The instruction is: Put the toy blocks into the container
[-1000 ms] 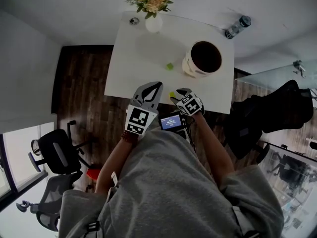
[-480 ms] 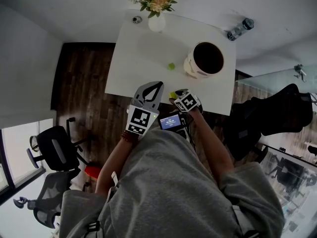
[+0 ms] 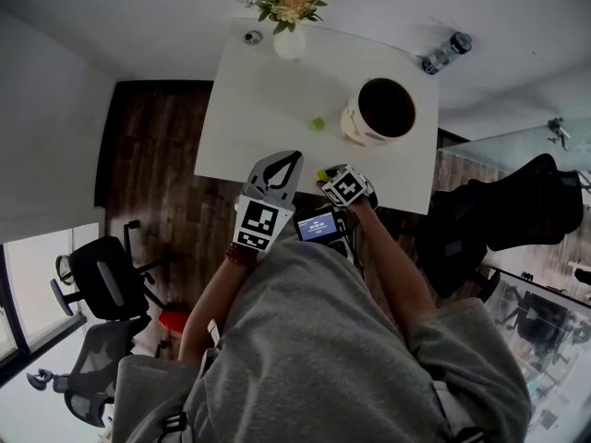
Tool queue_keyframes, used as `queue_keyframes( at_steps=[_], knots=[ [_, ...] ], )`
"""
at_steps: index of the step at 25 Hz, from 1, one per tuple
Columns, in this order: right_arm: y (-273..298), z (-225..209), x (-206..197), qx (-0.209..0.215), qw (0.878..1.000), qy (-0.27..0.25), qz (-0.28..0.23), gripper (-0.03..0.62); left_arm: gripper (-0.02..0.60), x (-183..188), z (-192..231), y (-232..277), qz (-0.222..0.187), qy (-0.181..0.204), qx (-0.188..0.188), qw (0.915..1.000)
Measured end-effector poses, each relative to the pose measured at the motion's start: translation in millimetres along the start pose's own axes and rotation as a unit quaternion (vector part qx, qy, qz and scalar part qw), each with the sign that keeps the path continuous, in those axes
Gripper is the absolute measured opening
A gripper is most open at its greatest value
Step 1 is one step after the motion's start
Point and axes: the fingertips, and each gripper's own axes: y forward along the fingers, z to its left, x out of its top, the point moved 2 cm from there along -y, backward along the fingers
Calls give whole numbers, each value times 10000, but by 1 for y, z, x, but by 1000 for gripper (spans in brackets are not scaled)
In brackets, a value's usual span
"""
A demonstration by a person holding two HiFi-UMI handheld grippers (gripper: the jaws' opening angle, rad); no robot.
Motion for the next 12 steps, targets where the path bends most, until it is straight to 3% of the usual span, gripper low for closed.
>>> queue_keyframes(
  at_steps=[12],
  knots=[
    [-52,-37,21,-603,9957,-51,-704,144,6,9,-8,21,-45,40,-301,9995]
  ],
)
